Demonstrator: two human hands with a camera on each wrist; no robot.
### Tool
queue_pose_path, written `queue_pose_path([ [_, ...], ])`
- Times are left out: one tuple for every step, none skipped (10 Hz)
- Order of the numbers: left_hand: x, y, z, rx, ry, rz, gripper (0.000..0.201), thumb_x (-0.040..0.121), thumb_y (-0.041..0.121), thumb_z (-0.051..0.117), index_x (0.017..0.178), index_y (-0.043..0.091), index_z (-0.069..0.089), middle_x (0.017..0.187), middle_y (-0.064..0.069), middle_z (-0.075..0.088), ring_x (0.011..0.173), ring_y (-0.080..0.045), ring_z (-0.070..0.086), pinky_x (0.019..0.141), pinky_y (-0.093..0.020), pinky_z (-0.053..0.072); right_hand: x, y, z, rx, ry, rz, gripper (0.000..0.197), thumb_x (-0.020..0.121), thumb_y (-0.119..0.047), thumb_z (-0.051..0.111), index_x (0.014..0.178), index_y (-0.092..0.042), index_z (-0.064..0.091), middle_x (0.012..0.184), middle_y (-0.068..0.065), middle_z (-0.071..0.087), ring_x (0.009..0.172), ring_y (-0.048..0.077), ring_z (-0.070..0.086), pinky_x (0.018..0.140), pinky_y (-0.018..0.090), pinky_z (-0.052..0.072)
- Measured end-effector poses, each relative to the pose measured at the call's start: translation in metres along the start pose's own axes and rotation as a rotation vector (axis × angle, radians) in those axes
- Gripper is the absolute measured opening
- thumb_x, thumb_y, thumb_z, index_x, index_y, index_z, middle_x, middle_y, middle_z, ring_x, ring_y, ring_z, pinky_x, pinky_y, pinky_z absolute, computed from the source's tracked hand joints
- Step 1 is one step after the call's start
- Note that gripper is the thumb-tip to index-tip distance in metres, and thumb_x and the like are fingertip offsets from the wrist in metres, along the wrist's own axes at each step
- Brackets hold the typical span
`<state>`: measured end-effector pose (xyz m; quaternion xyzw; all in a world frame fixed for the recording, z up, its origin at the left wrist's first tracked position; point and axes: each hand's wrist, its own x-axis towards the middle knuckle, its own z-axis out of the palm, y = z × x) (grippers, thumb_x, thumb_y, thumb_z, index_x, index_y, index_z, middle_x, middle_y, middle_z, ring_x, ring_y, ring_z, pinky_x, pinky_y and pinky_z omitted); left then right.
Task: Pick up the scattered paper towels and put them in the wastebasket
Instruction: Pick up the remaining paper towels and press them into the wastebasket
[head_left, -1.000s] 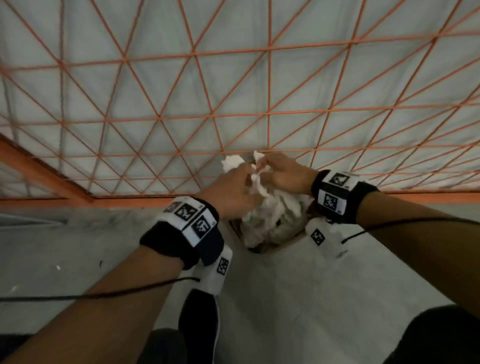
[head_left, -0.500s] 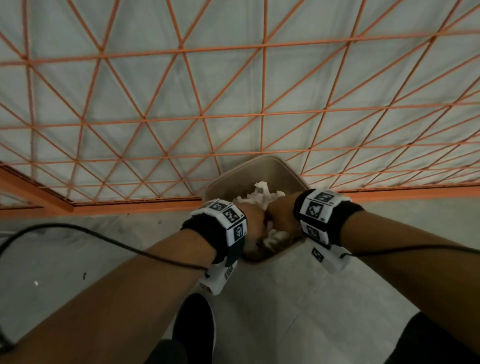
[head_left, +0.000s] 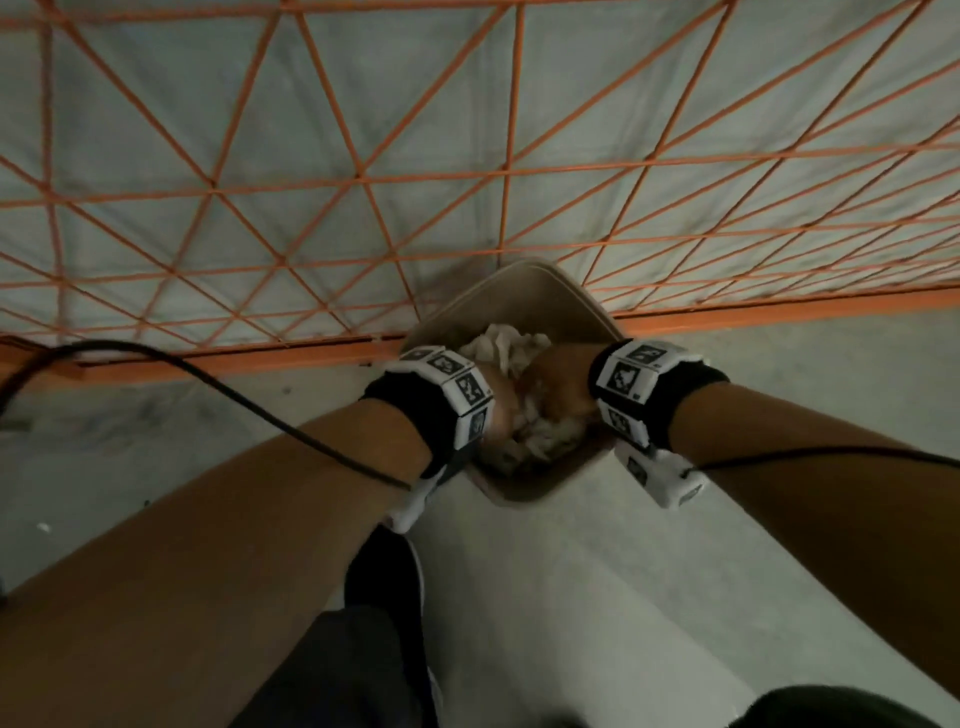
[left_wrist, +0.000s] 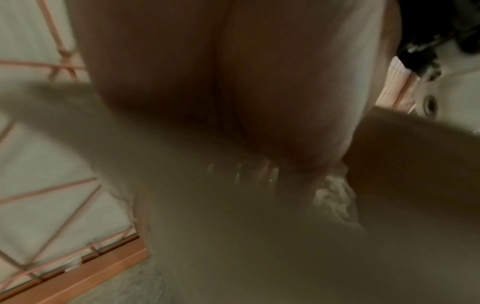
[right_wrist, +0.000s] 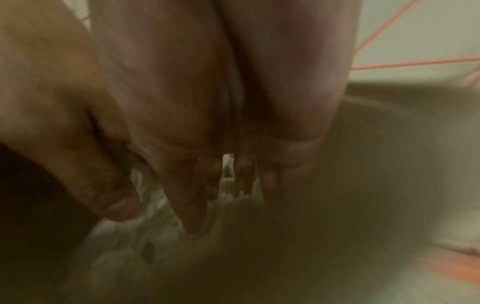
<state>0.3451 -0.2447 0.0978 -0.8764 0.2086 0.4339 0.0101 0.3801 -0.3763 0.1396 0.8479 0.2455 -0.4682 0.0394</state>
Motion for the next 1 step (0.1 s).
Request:
queue_pose_path([
  [-0.0673,0.0107,-0.0397,-0.125,0.162,0.033,0.038,0.093,0.032,0.052,0.127,0.015,0.056,0.127,-0.009,0.06,0.114,-0.03,0.058,0.091,-0.034,0.045,-0.0609,-0.0053,-0.0223,0.178,0.141,-0.012,0.055,0.093,-0.027,0.058,0.144,-0.013,0.041,0.149,0.013,0.042,0.134,0.034,0.042,0.106,0.037,0.036],
])
